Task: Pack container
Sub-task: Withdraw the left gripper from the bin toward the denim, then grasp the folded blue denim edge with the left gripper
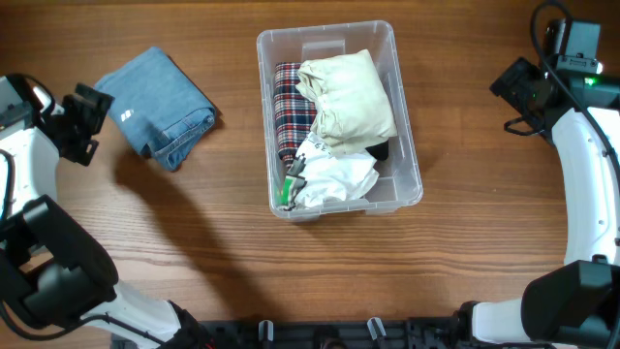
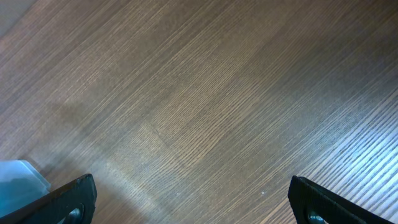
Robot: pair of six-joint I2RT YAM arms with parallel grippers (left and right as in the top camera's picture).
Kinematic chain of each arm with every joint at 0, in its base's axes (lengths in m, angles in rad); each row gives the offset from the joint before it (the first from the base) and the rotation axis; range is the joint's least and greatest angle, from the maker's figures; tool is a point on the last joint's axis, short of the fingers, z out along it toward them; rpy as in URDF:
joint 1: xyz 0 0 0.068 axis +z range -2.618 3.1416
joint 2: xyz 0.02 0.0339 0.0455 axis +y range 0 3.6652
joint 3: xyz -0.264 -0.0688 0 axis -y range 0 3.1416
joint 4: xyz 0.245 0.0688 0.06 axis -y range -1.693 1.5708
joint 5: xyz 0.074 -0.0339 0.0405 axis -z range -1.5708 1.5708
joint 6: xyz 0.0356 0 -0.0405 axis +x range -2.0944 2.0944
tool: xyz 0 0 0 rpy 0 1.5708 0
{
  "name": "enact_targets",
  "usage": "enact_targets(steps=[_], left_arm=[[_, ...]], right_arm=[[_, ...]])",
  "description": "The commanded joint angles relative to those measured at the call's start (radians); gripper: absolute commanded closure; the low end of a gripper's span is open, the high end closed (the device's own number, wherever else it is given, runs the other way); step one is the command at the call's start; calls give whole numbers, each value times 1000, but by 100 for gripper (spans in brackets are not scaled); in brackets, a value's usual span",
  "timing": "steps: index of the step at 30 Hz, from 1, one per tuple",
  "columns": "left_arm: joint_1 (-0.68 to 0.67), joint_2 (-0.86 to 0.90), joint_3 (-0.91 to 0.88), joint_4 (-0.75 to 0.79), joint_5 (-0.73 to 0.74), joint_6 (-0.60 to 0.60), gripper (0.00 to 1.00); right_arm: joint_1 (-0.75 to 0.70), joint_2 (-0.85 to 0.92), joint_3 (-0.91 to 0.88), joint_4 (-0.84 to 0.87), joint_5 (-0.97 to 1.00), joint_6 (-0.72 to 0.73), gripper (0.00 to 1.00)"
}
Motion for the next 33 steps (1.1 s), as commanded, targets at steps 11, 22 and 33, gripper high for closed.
enact_targets(steps=[11, 22, 33], left_arm=[[78, 132, -90, 92, 159, 116, 0], [54, 230, -90, 222, 304, 134, 0], [-8, 330, -90, 344, 307, 126, 0]], right_arm=[[-2, 11, -3, 3, -5, 16, 0], [-2, 10, -3, 3, -5, 16, 0], [-2, 10, -3, 3, -5, 16, 0]])
